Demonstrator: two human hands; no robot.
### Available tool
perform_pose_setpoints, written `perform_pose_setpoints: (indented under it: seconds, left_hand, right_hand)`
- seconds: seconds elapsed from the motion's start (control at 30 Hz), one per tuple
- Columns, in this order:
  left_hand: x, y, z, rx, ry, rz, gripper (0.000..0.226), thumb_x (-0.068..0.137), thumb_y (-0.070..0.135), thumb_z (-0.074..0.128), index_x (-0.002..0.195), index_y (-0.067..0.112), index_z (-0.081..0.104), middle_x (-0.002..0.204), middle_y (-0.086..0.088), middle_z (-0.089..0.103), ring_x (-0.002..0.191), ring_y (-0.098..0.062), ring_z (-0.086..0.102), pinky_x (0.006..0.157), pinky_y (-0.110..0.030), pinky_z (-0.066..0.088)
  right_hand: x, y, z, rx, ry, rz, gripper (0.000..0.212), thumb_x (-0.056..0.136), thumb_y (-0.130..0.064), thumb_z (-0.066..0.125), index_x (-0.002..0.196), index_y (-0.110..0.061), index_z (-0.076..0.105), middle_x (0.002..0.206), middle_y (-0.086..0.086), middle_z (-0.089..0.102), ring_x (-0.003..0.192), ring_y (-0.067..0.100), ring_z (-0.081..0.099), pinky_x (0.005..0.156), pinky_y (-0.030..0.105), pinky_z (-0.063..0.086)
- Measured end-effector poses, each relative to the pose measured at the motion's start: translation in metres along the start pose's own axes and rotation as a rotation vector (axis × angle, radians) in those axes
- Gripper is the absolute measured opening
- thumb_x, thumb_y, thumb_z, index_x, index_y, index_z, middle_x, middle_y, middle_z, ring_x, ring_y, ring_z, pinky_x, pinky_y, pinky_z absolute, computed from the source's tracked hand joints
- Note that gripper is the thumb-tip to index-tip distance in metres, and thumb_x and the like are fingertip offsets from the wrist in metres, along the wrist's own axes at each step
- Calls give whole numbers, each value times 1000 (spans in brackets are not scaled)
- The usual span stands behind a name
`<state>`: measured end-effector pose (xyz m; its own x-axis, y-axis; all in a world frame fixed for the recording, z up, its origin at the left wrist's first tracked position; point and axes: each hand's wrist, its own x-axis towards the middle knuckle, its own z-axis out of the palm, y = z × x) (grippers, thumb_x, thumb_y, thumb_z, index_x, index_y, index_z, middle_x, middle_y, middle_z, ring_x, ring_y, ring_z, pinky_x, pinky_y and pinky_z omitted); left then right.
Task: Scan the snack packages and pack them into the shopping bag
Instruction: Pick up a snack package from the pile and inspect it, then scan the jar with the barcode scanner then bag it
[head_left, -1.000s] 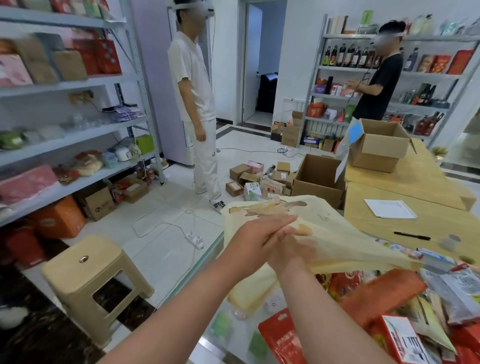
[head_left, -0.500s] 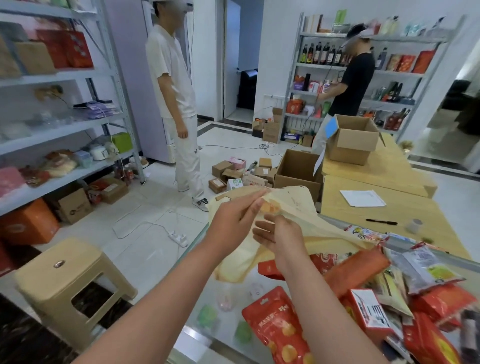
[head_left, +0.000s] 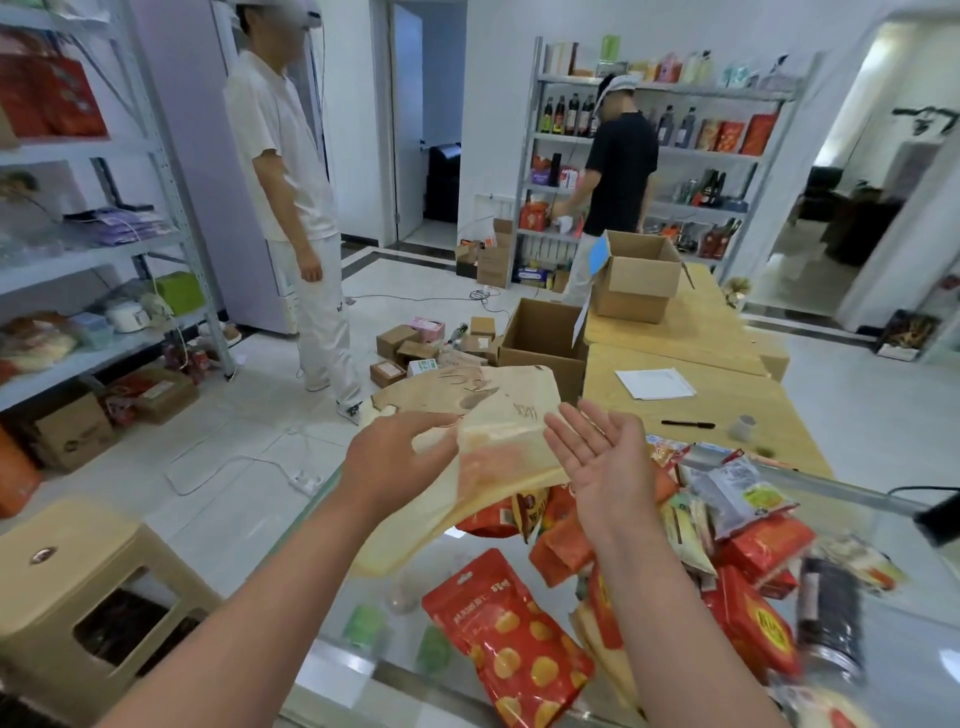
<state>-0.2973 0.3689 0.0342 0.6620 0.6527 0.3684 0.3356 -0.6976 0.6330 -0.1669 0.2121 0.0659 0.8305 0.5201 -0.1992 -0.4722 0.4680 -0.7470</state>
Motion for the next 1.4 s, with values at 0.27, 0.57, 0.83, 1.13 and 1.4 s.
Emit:
perform_pose_setpoints:
  seconds: [0.27, 0.57, 0.83, 1.13, 1.4]
  left_hand:
    - [-7, 89, 66, -12, 18, 118, 32, 88, 38, 48, 97, 24, 74, 95, 11, 71, 81, -4, 58, 70, -18, 41]
    - [-47, 231, 202, -128, -236, 140, 18, 90, 30, 57, 102, 27, 71, 83, 15, 65, 74, -7, 59, 70, -28, 49]
    - [-82, 284, 287, 29, -507, 54, 26, 92, 25, 50, 114, 24, 66, 95, 5, 67, 78, -10, 54, 61, -22, 37]
    - [-81, 279, 322, -86, -781, -166, 33, 101, 31, 31, 121, 20, 55, 125, -7, 57, 116, -25, 50, 99, -36, 41]
    - [-62, 260, 314, -393, -780, -259, 31, 100, 28, 35, 125, 22, 53, 118, -5, 62, 107, -22, 60, 97, -40, 48]
  right_hand:
    - [-12, -52, -56, -42, 58, -54, 27, 99, -17, 39, 104, -3, 61, 102, 17, 70, 91, 28, 70, 79, 35, 57]
    - [-6, -140, -204, -215, 257, -96, 20, 98, -12, 44, 97, -4, 63, 91, 13, 70, 82, 24, 69, 70, 29, 56]
    - [4, -144, -334, -541, 396, 132, 23, 92, -15, 56, 113, -7, 54, 95, 10, 59, 73, 18, 55, 64, 30, 48]
    - [23, -104, -350, -653, 376, 396, 72, 82, -27, 71, 139, -13, 30, 115, 12, 58, 89, 23, 60, 73, 36, 51]
    - [24, -91, -335, -639, 523, 279, 44, 70, -28, 75, 106, -7, 63, 94, 14, 71, 82, 28, 69, 64, 36, 56]
